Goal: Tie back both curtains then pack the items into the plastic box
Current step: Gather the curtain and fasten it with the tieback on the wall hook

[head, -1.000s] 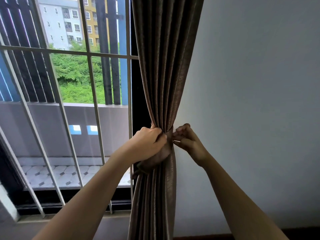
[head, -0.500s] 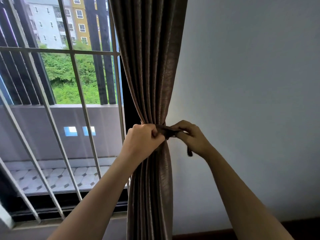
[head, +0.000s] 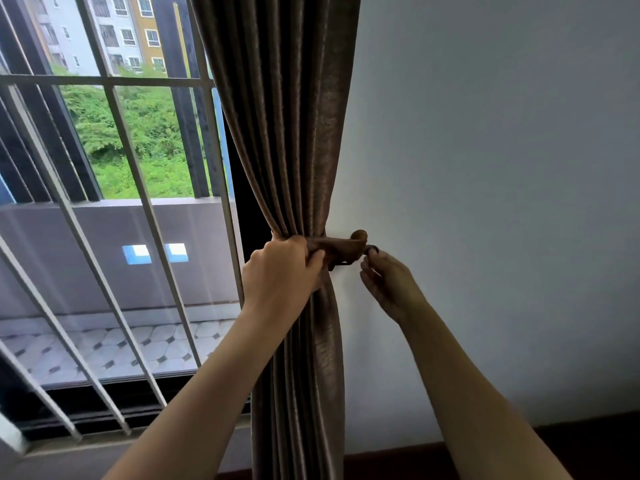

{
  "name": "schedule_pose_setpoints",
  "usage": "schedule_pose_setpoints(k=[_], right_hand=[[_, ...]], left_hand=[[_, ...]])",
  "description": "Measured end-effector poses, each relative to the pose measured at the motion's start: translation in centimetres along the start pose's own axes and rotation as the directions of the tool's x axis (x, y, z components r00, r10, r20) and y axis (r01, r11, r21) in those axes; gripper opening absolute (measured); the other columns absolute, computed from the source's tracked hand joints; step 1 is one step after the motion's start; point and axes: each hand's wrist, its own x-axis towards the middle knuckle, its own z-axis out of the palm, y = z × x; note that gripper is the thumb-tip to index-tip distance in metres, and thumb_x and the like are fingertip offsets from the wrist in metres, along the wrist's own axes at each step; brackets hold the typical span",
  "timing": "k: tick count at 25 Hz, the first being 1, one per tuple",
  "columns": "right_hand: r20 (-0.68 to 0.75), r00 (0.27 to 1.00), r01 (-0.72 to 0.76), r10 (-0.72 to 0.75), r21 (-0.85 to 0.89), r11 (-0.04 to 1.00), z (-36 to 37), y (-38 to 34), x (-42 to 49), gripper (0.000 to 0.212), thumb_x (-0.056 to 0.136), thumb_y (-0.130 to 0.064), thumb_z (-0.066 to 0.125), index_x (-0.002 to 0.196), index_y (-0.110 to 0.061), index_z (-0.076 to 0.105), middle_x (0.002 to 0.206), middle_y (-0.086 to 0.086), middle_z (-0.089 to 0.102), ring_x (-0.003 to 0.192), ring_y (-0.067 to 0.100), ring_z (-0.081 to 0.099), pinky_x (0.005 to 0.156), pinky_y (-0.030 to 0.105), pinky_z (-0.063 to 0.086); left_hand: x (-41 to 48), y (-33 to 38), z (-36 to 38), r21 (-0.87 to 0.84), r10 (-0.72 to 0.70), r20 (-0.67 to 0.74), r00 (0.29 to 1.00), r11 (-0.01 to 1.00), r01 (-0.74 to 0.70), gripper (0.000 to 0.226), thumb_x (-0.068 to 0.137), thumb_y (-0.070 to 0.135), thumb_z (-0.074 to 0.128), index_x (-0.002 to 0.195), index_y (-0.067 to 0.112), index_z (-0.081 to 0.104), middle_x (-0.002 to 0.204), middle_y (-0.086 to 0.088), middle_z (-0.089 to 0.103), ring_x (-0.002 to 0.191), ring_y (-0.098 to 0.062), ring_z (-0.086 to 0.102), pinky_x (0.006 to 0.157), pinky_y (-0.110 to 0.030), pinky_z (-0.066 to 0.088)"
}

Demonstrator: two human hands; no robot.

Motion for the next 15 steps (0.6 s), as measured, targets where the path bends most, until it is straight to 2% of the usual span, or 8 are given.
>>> schedule_pose_setpoints(k=[2, 4, 6, 8, 11, 15], right_hand=[[-0.084, 0.994, -0.061, 0.066, 0.053, 0.997, 0.6, 0.6, 0.5, 0.012, 0.092, -0.017, 0.057, 0.095, -0.01, 0.067, 0.081, 0.004, 0.063, 0.08, 0.013, 0.063, 0.071, 0.023, 0.055], [-0.148, 0.988, -0.047, 0.052, 0.038, 0.998, 1.3, 0.9, 1.0, 0.012, 0.091, -0.018, 0.06, 0.092, -0.008, 0.067, 0.075, 0.004, 0.059, 0.075, 0.013, 0.06, 0.074, 0.024, 0.054], [-0.236, 0.971, 0.035, -0.037, -0.009, 0.999, 1.6, 1.1, 1.7, 0.007, 0.089, -0.014, 0.061, 0.094, -0.009, 0.062, 0.081, 0.009, 0.061, 0.075, 0.014, 0.061, 0.076, 0.025, 0.055], [-0.325, 0.932, 0.136, -0.163, -0.104, 0.985, 1.6, 1.2, 2.3, 0.012, 0.085, -0.009, 0.062, 0.095, -0.015, 0.057, 0.094, 0.014, 0.064, 0.081, 0.02, 0.063, 0.079, 0.028, 0.055], [-0.257, 0.913, 0.232, -0.316, -0.309, 0.922, 1.1, 1.5, 2.8, 0.015, 0.086, -0.006, 0.058, 0.089, -0.016, 0.07, 0.102, 0.009, 0.067, 0.087, 0.019, 0.064, 0.085, 0.031, 0.055], [-0.118, 0.898, 0.291, -0.424, -0.562, 0.774, 0.1, 1.7, 3.0, 0.024, 0.09, -0.012, 0.057, 0.11, -0.017, 0.07, 0.102, 0.003, 0.067, 0.087, 0.013, 0.065, 0.081, 0.022, 0.051]], left_hand=[[-0.1, 0.3, 0.2, 0.025, 0.006, -0.012, 1.0, 1.0, -0.006, 0.032, 0.09, 0.039, 0.055, 0.084, 0.009, 0.066, 0.08, -0.006, 0.065, 0.071, -0.024, 0.064, 0.059, -0.024, 0.037], [-0.2, 0.5, 0.5, 0.079, 0.02, -0.009, 1.0, 0.997, -0.019, 0.033, 0.091, 0.04, 0.053, 0.085, 0.01, 0.065, 0.081, -0.006, 0.064, 0.07, -0.025, 0.064, 0.058, -0.026, 0.039], [-0.2, 0.8, 0.9, 0.125, 0.023, 0.002, 1.0, 0.992, -0.023, 0.033, 0.091, 0.039, 0.052, 0.083, 0.01, 0.064, 0.077, -0.007, 0.063, 0.066, -0.026, 0.063, 0.057, -0.027, 0.04], [-0.1, 0.9, 1.1, 0.138, 0.028, -0.005, 1.0, 0.99, -0.027, 0.031, 0.089, 0.036, 0.058, 0.076, 0.009, 0.064, 0.069, -0.008, 0.063, 0.059, -0.027, 0.062, 0.053, -0.026, 0.038], [0.0, 1.0, 1.4, 0.145, 0.046, -0.035, 0.998, 0.989, -0.04, 0.028, 0.083, 0.03, 0.068, 0.066, 0.008, 0.062, 0.058, -0.007, 0.06, 0.049, -0.026, 0.06, 0.049, -0.024, 0.036], [0.0, 1.0, 1.5, 0.156, 0.055, -0.044, 0.997, 0.987, -0.048, 0.028, 0.08, 0.029, 0.07, 0.064, 0.007, 0.062, 0.054, -0.007, 0.059, 0.046, -0.026, 0.059, 0.048, -0.023, 0.036]])
